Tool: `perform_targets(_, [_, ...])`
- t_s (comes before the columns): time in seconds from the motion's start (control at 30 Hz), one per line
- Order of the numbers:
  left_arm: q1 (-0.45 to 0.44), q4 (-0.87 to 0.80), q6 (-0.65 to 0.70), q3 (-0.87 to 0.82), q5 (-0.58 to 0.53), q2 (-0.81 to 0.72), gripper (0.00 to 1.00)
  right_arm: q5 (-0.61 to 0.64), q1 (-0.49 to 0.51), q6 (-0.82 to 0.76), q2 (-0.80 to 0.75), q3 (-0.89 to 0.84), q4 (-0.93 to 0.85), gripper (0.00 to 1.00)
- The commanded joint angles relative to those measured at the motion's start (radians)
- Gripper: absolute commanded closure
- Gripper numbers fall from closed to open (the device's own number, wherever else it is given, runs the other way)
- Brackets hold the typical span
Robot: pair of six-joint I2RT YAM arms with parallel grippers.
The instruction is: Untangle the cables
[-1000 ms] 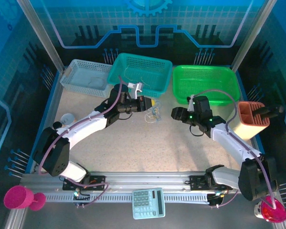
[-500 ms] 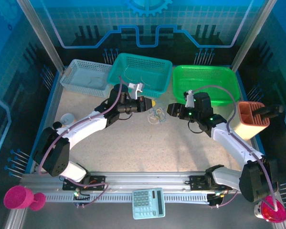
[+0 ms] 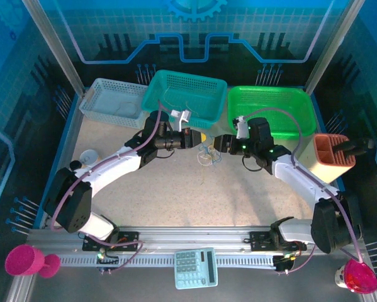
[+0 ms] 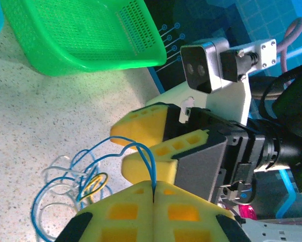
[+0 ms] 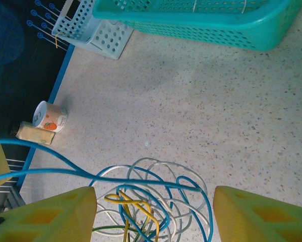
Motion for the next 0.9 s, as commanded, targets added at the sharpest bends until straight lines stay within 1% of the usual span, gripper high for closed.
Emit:
perform_targets(0.0, [0.000, 0.042, -0.016, 0.003, 0.047, -0.022, 1.00, -0.027, 0.012, -0.028, 0.022, 0.028, 0.028, 0.39])
perform_targets(0.1, [0.000, 0.045, -0.019, 0.004, 0.055, -0.024, 1.00, -0.038, 0.014, -0.027, 0.037, 0.029, 0.038, 0.45])
perform_targets(0.13, [0.001, 0.045, -0.020, 0.004, 0.056, -0.024, 1.00, -0.041, 0.015, -0.027, 0.042, 0.058, 0.040, 0.46])
perform_targets(0.23, [0.001, 0.044, -0.021, 0.003, 0.057, -0.027, 1.00, -0.045, 0.020, -0.030, 0.059, 0.073, 0.038, 0.48])
perform_targets(0.37, [0.001, 0.047, -0.023, 0.004, 0.063, -0.033, 1.00, -0.053, 0.024, -0.030, 0.071, 0.079, 0.042, 0.52])
perform_targets(0.43, [0.000, 0.047, -0.025, 0.004, 0.065, -0.030, 1.00, -0.063, 0.025, -0.032, 0.076, 0.079, 0.050, 0.56])
perform_targets(0.57, [0.001, 0.040, -0.022, 0.004, 0.065, -0.026, 1.00, -0.089, 0.025, -0.028, 0.081, 0.079, 0.063, 0.71])
perform_targets(0.67, [0.001, 0.038, -0.024, -0.002, 0.051, -0.027, 1.00, -0.089, 0.031, -0.021, 0.057, 0.068, 0.056, 0.70])
perform_targets(0.83, [0.000, 0.025, -0.029, -0.011, 0.023, -0.024, 1.00, -0.033, 0.058, -0.018, -0.035, 0.040, 0.014, 0.64])
perform_targets(0.87, [0.001, 0.025, -0.033, -0.011, 0.019, -0.021, 1.00, -0.017, 0.066, -0.019, -0.059, 0.009, 0.006, 0.62])
